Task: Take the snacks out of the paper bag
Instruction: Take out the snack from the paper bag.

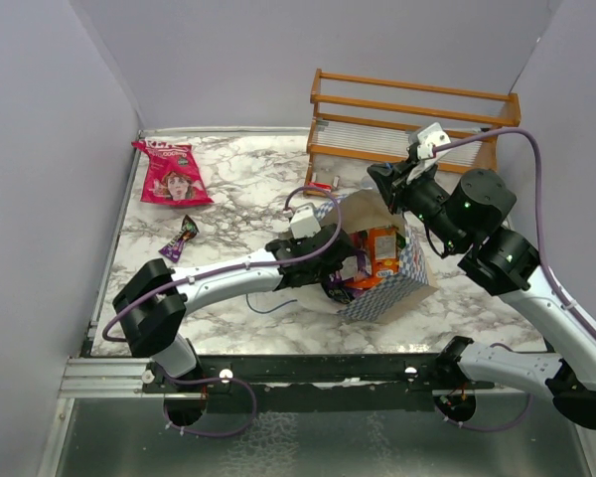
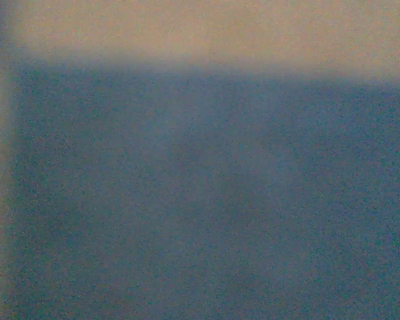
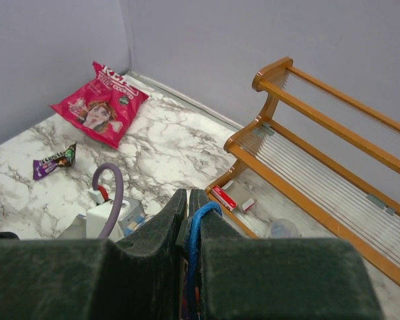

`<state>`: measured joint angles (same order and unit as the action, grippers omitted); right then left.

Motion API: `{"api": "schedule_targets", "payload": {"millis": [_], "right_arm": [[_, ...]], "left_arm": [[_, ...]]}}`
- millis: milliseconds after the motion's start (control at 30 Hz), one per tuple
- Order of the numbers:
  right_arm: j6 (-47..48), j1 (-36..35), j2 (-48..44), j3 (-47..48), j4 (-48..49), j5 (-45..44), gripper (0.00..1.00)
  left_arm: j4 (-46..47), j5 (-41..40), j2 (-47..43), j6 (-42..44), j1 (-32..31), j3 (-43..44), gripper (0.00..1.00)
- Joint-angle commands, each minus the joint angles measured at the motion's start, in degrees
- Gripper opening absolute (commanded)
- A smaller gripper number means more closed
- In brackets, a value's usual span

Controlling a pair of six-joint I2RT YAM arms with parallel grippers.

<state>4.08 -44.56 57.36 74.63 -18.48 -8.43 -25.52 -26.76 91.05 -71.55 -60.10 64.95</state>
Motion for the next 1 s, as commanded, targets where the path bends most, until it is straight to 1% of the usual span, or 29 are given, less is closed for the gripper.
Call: {"api": "schedule_targets", "payload": {"millis": [0,67,133,200,267,400,533,633,867,967], "right_arm": [[-0.8,-0.1,-1.4,2.2,3.4,1.6,0.06],[-0.7,-0.1,-1.5,2.0,3.3,1.4,0.06],[-0.8,-0.1,-1.6,1.5,3.5,1.3,0.06],[-1.1,-0.1,-1.8,0.6,4.0,1.0,0.06],[-2.1,-0.1,-2.0,-0.3,4.7,1.2,0.06],[-2.9,-0.1,-2.0,-0.8,5.0,2.3,0.06],[-2.8,-0.1,-2.1,-0.8,4.8,1.0,0.06],[-2.8,-0.1,-2.8,-0.9,4.2,-0.7,0.06],[-2.7,-0.1,-3.6,0.1,2.8,-5.7,0.04],[-2.8,-0.1,-3.7,1.1,2.5,-6.5,0.03]], "left_arm": [[3.7,1.3,-1.5,3.1,0.6,0.0,0.39],[5.8,2.0,-3.6,4.2,1.0,-1.8,0.24],[8.3,3.2,-5.9,5.6,1.8,-3.5,0.12],[11.5,5.5,-8.2,8.1,2.6,-5.2,0.05],[14.5,8.7,-10.3,10.0,3.6,-6.3,0.0],[17.0,14.1,-13.5,15.8,4.2,-5.1,0.0],[15.0,17.5,-16.0,22.7,4.2,-0.3,0.0],[12.2,16.6,-18.1,26.7,4.2,3.7,0.0],[9.9,17.7,-22.4,38.5,4.3,12.0,0.0],[8.6,16.2,-25.0,43.5,4.3,14.4,0.0]]}}
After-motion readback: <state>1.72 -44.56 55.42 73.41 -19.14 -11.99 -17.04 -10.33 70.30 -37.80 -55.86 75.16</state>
